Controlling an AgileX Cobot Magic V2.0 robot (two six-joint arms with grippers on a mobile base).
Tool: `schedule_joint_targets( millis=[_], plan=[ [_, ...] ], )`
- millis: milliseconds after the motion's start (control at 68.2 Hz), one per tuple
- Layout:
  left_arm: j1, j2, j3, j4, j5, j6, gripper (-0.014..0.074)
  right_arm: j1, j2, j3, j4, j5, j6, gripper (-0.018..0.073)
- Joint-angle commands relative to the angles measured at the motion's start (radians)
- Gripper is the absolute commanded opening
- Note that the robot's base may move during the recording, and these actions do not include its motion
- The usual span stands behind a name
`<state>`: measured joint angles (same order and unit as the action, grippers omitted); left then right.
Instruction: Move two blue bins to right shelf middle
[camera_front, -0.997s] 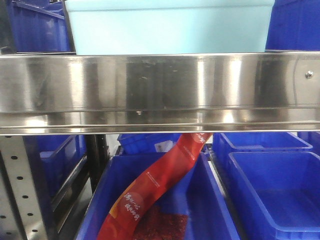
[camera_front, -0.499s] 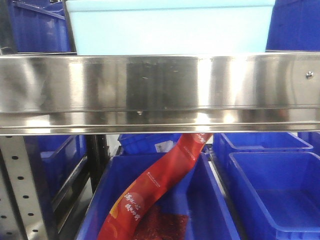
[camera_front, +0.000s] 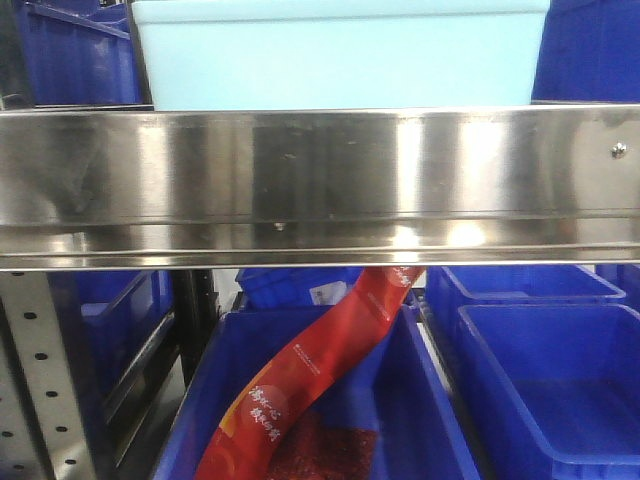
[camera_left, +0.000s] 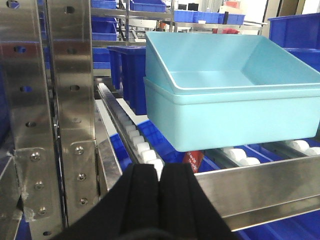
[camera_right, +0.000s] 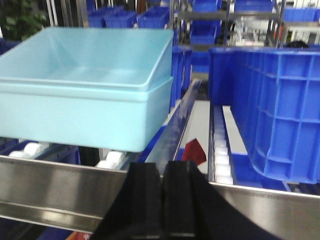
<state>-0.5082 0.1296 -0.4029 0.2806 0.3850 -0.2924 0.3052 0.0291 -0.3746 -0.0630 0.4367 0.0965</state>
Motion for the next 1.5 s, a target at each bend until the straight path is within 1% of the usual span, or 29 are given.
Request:
schedule_joint_targets(
  millis=[0, 513, 557, 572, 616, 645, 675, 689, 733, 777, 836, 953, 1086, 1130, 1174, 1482],
  plan=[
    [-0.004, -0.004, 0.002, 0.004, -0.026, -0.007, -0.0111, -0.005, -0.020, 0.005, -0.013, -0.027, 0.001, -0.0162],
    [-0.004, -0.004, 0.006, 0.004, -0.029, -0.007, -0.0111, -0.005, -0.020, 0.005, -0.013, -0.027, 0.001, -0.0162],
    [-0.002, -0.004, 0.008, -0.018, -0.029, -0.007, -0.0111, -0.005, -0.020, 0.005, -0.013, -0.027, 0.001, -0.0162],
    [0.000, -0.004, 0.009, -0.040, -0.031, -0.007, -0.0111, -0.005, -0.020, 0.005, -0.013, -0.027, 0.001, -0.0162],
    [0.017, -0.004, 0.010, -0.073, -0.016, 0.008, -0.0111, -0.005, -0.020, 0.005, -0.013, -0.027, 0.001, -0.0162],
    [0.035, -0.009, 0.010, -0.075, -0.006, 0.042, -0.0111, -0.005, -0.020, 0.005, -0.013, -0.027, 0.001, -0.0162],
    [0.066, -0.015, 0.017, -0.090, -0.006, 0.089, -0.0111, -0.005, -0.020, 0.005, -0.013, -0.027, 0.001, -0.0162],
    [0.078, -0.018, 0.021, -0.103, -0.011, 0.117, -0.0111, -0.005, -0.020, 0.005, -0.013, -0.027, 0.001, -0.0162],
    [0.125, -0.035, 0.040, -0.164, -0.023, 0.160, -0.0111, -0.005, -0.020, 0.005, -0.013, -0.027, 0.001, -0.0162],
    [0.175, -0.052, 0.068, -0.196, -0.036, 0.164, -0.0111, -0.005, -0.020, 0.005, -0.013, -0.027, 0.001, -0.0162],
    [0.236, -0.080, 0.119, -0.214, -0.071, 0.164, -0.0111, -0.005, -0.020, 0.005, -0.013, -0.027, 0.001, -0.0162],
    [0.312, -0.130, 0.253, -0.220, -0.200, 0.164, -0.0111, -0.005, -0.020, 0.005, -0.013, -0.027, 0.001, -0.0162],
    [0.361, -0.130, 0.395, -0.228, -0.330, 0.164, -0.0111, -0.005, -0.020, 0.005, -0.013, -0.027, 0.001, -0.0162],
    [0.372, -0.130, 0.403, -0.228, -0.385, 0.164, -0.0111, -0.005, -0.020, 0.005, -0.013, -0.027, 0.001, -0.0162],
    [0.381, -0.130, 0.403, -0.228, -0.331, 0.164, -0.0111, -0.005, -0.020, 0.005, -0.013, -0.027, 0.001, -0.0162],
    [0.386, -0.130, 0.403, -0.230, -0.376, 0.164, -0.0111, -0.005, -0.020, 0.005, -0.013, -0.027, 0.001, -0.0162]
  ],
)
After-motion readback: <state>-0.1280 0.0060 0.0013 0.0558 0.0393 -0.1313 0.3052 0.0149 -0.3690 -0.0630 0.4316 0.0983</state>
